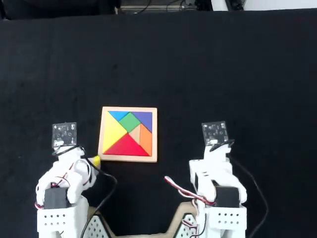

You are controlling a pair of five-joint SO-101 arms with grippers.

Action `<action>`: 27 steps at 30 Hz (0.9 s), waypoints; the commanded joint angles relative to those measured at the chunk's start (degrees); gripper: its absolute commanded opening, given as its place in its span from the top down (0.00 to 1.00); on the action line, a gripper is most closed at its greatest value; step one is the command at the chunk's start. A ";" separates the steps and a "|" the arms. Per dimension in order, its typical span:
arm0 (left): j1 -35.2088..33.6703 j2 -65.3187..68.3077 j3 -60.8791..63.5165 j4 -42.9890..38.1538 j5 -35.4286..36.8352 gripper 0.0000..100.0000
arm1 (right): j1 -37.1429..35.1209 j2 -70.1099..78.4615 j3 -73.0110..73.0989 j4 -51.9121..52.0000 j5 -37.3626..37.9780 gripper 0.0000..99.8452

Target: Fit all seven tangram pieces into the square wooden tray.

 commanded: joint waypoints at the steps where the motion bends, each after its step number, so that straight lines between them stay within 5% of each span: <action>1: -4.44 -0.18 1.10 -0.53 0.18 0.77 | 2.29 -3.74 -0.22 0.09 -0.53 0.99; 17: -4.79 0.00 1.10 -0.79 -3.87 0.78 | -2.46 -3.56 -0.22 0.00 3.52 0.99; 25: -1.71 -0.09 1.10 -0.79 -4.04 0.98 | -2.37 -3.65 -0.22 0.00 3.43 0.99; 27: -1.54 -0.09 1.10 -0.79 -3.87 0.97 | -2.29 -3.65 -0.22 0.00 3.43 0.99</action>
